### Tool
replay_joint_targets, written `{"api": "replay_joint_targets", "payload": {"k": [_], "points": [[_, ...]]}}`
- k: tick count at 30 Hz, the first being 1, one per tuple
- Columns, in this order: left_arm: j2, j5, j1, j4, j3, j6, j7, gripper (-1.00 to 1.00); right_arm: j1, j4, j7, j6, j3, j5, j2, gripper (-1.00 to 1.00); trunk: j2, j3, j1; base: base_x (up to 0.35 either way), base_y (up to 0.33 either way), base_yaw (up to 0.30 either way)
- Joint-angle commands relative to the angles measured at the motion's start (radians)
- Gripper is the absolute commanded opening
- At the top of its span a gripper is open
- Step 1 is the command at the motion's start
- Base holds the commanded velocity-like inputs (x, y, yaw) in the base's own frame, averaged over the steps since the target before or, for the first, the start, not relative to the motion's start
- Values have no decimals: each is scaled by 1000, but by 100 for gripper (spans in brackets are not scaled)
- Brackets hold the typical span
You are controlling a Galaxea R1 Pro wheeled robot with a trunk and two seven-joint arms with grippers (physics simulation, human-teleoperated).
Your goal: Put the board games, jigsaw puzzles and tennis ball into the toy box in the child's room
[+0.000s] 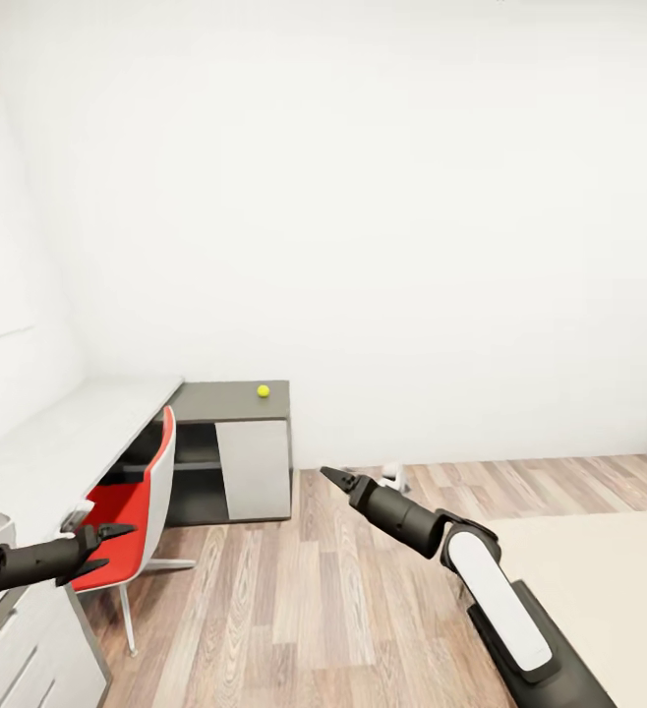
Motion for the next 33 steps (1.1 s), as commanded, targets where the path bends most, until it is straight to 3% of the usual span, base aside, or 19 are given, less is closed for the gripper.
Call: {"api": "replay_joint_targets", "payload": {"k": [1,4,5,8,10,12,14,15,17,18,21,23,28,33], "points": [[-1,6,-1,0,-4,6,1,100,-1,-2,-16,2,8,1,1,100,-1,0,0,0,0,-17],[-7,6,-1,-4,-3,5,6,100,-1,-2,-73,7,45,89,17,100,-1,0,0,0,0,-8],[-12,6,-1,-13,-5,0,10,100,-3,-3,-113,8,57,133,31,100,-1,0,0,0,0,-4],[-22,3,-4,-39,-8,-14,45,100,-5,-4,-201,15,70,205,81,100,-1,0,0,0,0,-2],[-29,3,-6,-60,-8,-20,117,100,-6,-1,-261,32,76,238,128,100,-1,0,0,0,0,0],[-52,3,-9,-98,-6,-25,264,100,-8,17,-334,70,86,265,189,100,-1,0,0,0,0,0],[-67,3,-10,-119,-4,-27,345,100,-9,30,-368,86,90,279,210,100,-1,0,0,0,0,0],[-86,3,-11,-138,-3,-29,424,100,-10,43,-398,96,93,296,224,100,-1,0,0,0,0,0],[-106,3,-11,-152,-2,-35,496,100,-12,53,-421,102,95,316,234,100,-1,0,0,0,0,0],[-128,3,-11,-161,-1,-49,560,100,-13,61,-438,106,96,341,241,100,-1,0,0,0,0,0],[-161,3,-11,-170,-2,-77,638,100,-14,73,-454,109,97,385,245,100,-1,0,0,0,0,0],[-194,3,-12,-175,-3,-101,712,100,-15,83,-464,111,97,442,245,100,-1,0,0,0,0,0],[-223,1,-12,-179,-10,-128,778,100,-15,100,-470,110,96,500,245,100,-1,0,0,0,0,0],[-230,0,-11,-179,-15,-181,793,100,-16,131,-471,103,96,515,245,100,-1,0,0,0,0,0]]}}
